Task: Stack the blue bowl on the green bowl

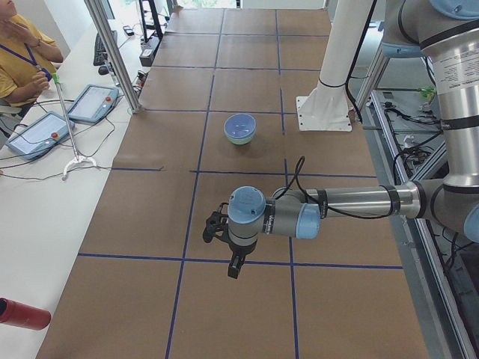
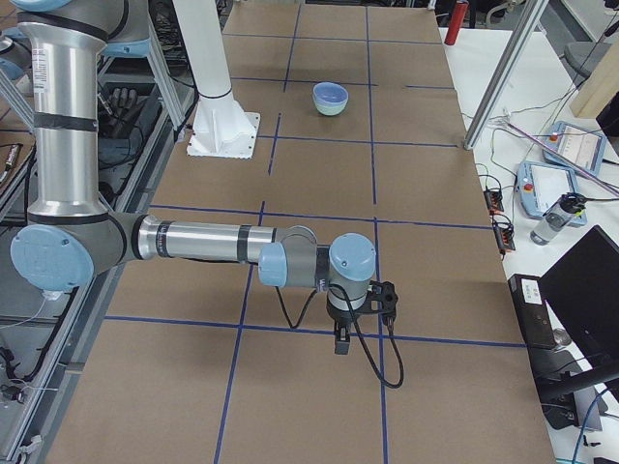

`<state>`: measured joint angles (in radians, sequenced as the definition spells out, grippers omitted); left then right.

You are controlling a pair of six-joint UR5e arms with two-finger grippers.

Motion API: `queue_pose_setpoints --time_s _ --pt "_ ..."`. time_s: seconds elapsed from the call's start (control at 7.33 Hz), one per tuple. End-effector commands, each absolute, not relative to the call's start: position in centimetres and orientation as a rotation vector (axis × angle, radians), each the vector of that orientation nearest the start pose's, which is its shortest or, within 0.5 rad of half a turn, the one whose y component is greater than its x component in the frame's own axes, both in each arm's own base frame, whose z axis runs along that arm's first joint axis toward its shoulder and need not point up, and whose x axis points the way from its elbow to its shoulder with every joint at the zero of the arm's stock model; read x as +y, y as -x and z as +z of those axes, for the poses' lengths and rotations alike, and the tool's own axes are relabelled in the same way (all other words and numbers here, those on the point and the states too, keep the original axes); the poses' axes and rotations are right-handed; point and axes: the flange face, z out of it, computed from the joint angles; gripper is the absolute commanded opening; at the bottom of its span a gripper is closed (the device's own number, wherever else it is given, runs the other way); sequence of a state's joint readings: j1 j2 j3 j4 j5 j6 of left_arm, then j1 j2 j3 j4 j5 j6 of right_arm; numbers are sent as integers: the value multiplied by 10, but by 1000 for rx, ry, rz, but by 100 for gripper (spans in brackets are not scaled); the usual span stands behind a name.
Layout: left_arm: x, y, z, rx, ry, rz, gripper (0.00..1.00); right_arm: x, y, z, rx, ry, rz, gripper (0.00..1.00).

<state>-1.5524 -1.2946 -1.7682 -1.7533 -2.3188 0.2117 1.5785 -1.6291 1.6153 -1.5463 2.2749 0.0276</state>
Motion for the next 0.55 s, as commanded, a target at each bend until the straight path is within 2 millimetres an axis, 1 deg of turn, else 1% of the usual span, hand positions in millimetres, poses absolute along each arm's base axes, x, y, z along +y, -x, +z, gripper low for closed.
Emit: queue_pose_setpoints --time_s 0.0,0.41 --pt "-384 58 664 737 -172 257 100 -467 -72 667 -704 -3 30 100" --pt "-386 58 661 736 -177 257 100 -467 -72 667 -704 -3 30 100"
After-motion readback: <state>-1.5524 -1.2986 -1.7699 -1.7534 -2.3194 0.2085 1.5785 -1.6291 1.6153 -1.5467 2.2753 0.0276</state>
